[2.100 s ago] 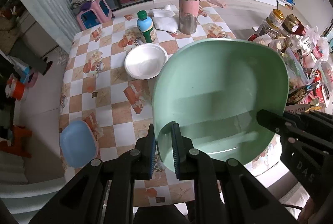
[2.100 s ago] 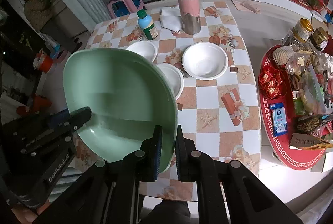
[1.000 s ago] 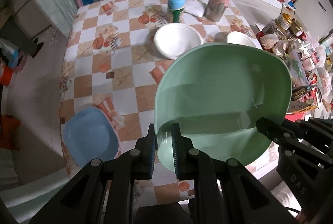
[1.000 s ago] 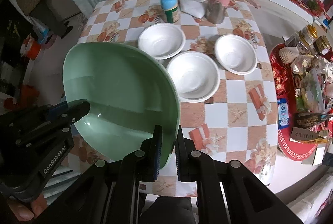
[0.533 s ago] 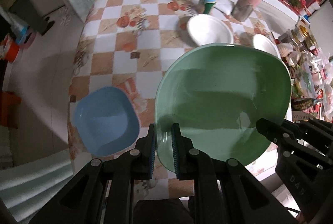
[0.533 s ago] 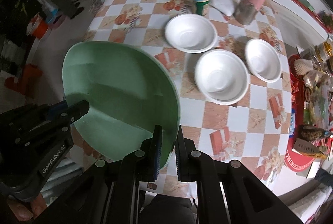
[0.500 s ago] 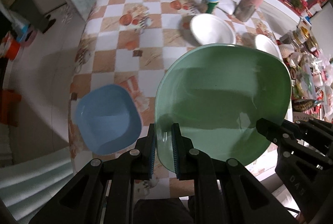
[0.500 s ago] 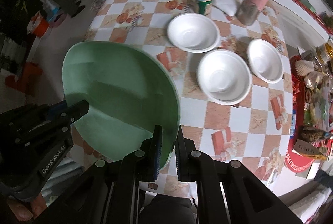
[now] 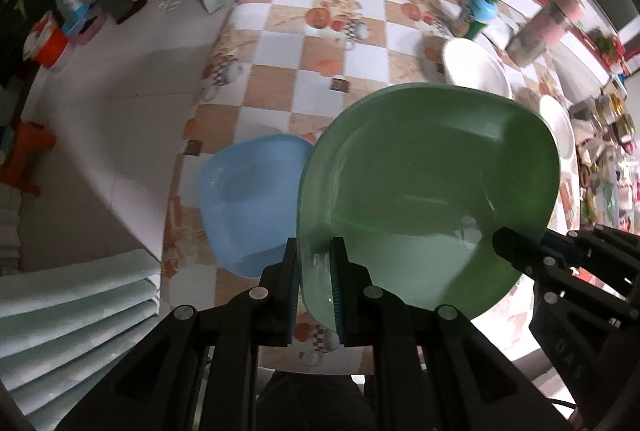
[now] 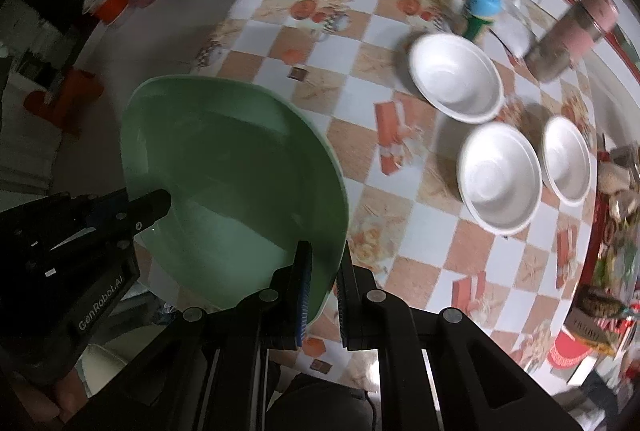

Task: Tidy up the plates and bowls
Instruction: 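Carry the green plate with the left tool over the blue plate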

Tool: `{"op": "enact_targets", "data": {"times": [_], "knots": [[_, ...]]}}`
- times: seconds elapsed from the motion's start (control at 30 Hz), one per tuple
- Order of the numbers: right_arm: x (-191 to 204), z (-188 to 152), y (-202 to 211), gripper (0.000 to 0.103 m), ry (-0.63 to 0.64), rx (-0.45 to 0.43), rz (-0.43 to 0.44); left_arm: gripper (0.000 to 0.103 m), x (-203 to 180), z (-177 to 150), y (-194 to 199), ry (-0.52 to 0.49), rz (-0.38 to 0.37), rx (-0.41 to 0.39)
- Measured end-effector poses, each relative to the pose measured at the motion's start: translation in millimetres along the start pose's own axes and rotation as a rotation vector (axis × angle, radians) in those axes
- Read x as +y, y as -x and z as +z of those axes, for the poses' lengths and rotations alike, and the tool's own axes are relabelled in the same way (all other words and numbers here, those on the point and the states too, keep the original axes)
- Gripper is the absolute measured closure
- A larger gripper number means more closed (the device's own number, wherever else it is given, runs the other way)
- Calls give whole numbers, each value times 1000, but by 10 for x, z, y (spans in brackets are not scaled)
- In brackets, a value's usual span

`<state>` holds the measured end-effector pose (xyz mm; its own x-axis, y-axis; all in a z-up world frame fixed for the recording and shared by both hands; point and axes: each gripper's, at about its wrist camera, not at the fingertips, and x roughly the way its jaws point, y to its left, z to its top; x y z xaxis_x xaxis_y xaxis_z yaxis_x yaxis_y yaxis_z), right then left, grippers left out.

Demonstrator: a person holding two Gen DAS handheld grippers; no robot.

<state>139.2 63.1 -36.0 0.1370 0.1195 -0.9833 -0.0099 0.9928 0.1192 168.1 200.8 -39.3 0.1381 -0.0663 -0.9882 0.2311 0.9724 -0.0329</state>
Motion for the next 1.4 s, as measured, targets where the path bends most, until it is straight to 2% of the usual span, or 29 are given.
{"op": "enact_targets", "data": {"times": [0.2,0.5,0.7,1.1,1.4], "knots": [[261,96,-95,89,61,8,26,87,336,-125,-104,83,7,37],[688,133,-381,89,154,67,61,87,752,-300,-271,179,37,95],[864,214,-510,89,192,79,57,87,848,-266,-334,189,42,106],[880,365,-505,89,198,67,27,87,872,-61,-298,160,40,76],[904,373,-514,89,187,61,29,87,907,-110,-357,160,34,91]]}}
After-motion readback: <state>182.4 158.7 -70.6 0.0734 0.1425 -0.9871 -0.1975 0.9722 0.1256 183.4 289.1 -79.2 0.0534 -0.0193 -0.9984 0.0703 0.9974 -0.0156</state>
